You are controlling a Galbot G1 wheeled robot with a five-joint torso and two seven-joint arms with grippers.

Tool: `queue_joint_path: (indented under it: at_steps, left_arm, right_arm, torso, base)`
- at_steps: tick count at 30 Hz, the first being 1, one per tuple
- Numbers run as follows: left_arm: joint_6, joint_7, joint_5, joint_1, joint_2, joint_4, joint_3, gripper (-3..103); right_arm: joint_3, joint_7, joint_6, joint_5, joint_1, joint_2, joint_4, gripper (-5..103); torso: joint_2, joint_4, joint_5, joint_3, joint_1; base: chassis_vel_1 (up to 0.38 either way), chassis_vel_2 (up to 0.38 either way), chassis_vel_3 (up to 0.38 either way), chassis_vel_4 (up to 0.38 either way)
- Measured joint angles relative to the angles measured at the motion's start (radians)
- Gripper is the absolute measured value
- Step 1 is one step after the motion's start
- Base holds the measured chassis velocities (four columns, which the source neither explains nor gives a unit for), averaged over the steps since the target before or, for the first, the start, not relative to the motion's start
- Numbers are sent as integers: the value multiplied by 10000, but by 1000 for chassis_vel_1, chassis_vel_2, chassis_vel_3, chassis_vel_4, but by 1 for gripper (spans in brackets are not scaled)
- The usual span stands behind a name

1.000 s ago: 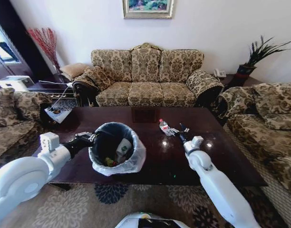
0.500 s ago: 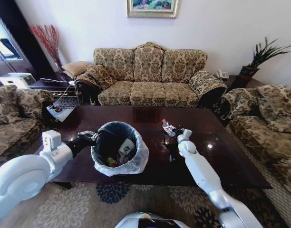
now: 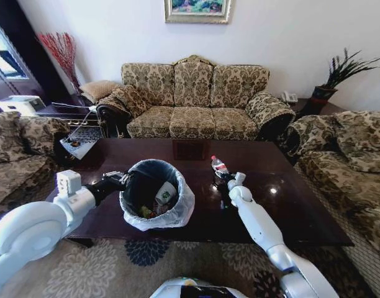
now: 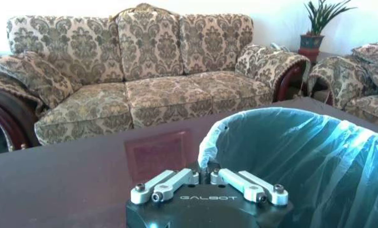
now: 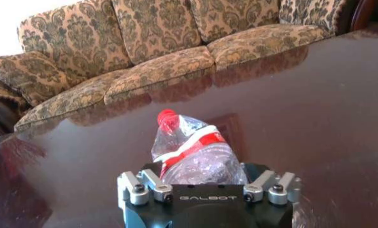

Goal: Move to the front of the table and place the trash on the table into the trash bin.

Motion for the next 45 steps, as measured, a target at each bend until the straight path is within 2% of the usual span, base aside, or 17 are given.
queue_joint_path:
  at_steps: [3, 6, 7, 9, 10, 12, 21, 23, 24, 27, 29, 31, 33, 37, 38, 41, 45]
  left_arm:
    - [-12, 10, 4, 8, -6, -8, 1, 4]
    - [-19, 17, 7, -3, -3, -10, 1, 4]
    - [-19, 17, 7, -3, -3, -10, 1, 4]
    - [-23, 17, 8, -3, -25, -14, -1, 4]
    - [-23, 17, 8, -3, -25, -14, -1, 4]
    - [-30, 17, 8, 0, -62, -21, -2, 4]
    - [-41, 11, 6, 37, -70, -73, -54, 4]
    - [-39, 0, -12, 75, -74, -107, -126, 4]
    - [-39, 0, -12, 75, -74, -107, -126, 4]
    - [-25, -35, -20, 161, -97, -112, -224, 4]
    - [-23, -51, -22, 168, -111, -112, -241, 4]
    - [-16, -98, -28, 220, -152, -115, -305, 4]
    - [-12, -99, -29, 244, -156, -118, -316, 4]
    - [158, -177, -112, 195, -146, -65, -305, 4]
    - [158, -177, -112, 195, -146, -65, -305, 4]
    - [465, -327, -429, 113, -18, 26, -276, 4]
    - [704, -720, -1017, -120, 317, 209, -212, 4]
  right_arm:
    - [21, 47, -5, -3, -4, 16, 20, 78]
    - [19, 46, -16, -4, -50, -7, 60, 62]
    - [19, 46, -16, -4, -50, -7, 60, 62]
    - [29, 35, -14, -4, -126, -37, 171, 51]
    - [29, 35, -14, -4, -126, -37, 171, 51]
    - [96, 10, -37, -4, -228, -61, 266, 42]
    - [281, -33, -18, -150, -612, -139, 678, 25]
    - [472, -239, 269, -829, -894, -228, 1019, 19]
    - [472, -239, 269, -829, -894, -228, 1019, 19]
    - [715, -749, 911, -1254, -1546, -616, 2301, 12]
    - [843, -925, 1123, -1247, -1770, -698, 2784, 12]
    - [1359, -1438, 1576, -1148, -2403, -960, 4148, 12]
    - [1592, -1652, 1617, -1013, -2658, -1089, 4770, 12]
    - [2259, -2152, 1615, -71, -3501, -1610, 7518, 12]
    - [2259, -2152, 1615, -71, -3501, -1610, 7518, 12]
    - [2293, -2640, 1843, 504, -3888, -1877, 9131, 12]
    - [1986, -3680, 1805, 1712, -4340, -2280, 10923, 12]
  torso:
    - [0, 0, 2, -1, 0]
    - [0, -1, 2, -1, 0]
    - [0, -1, 2, -1, 0]
    - [0, -2, 0, -2, -1]
    - [0, -2, 0, -2, -1]
    - [1, 0, 0, -2, -1]
    - [1, 0, 2, -2, -1]
    - [0, 0, 8, 1, -1]
    - [0, 0, 8, 1, -1]
    - [0, -6, 1, 2, 1]
    - [0, -4, 3, 2, 1]
    - [0, 1, 1, 0, 0]
    - [0, 1, 1, 0, 0]
    - [0, -3, 2, 0, 0]
    - [0, -3, 2, 0, 0]
    - [0, 2, 0, -1, -1]
    - [0, 2, -1, -1, -1]
  base:
    - [0, 0, 0, 0]
    - [0, 0, 0, 0]
    - [0, 0, 0, 0]
    - [0, 0, 0, 0]
    - [0, 0, 0, 0]
    - [0, 0, 0, 0]
    - [0, 0, 0, 0]
    - [0, 0, 0, 0]
    - [0, 0, 0, 0]
    - [0, 0, 0, 0]
    - [0, 0, 0, 0]
    - [0, 0, 0, 0]
    - [0, 0, 0, 0]
    - [0, 0, 0, 0]
    - [0, 0, 0, 0]
    - [0, 0, 0, 0]
    - [0, 0, 0, 0]
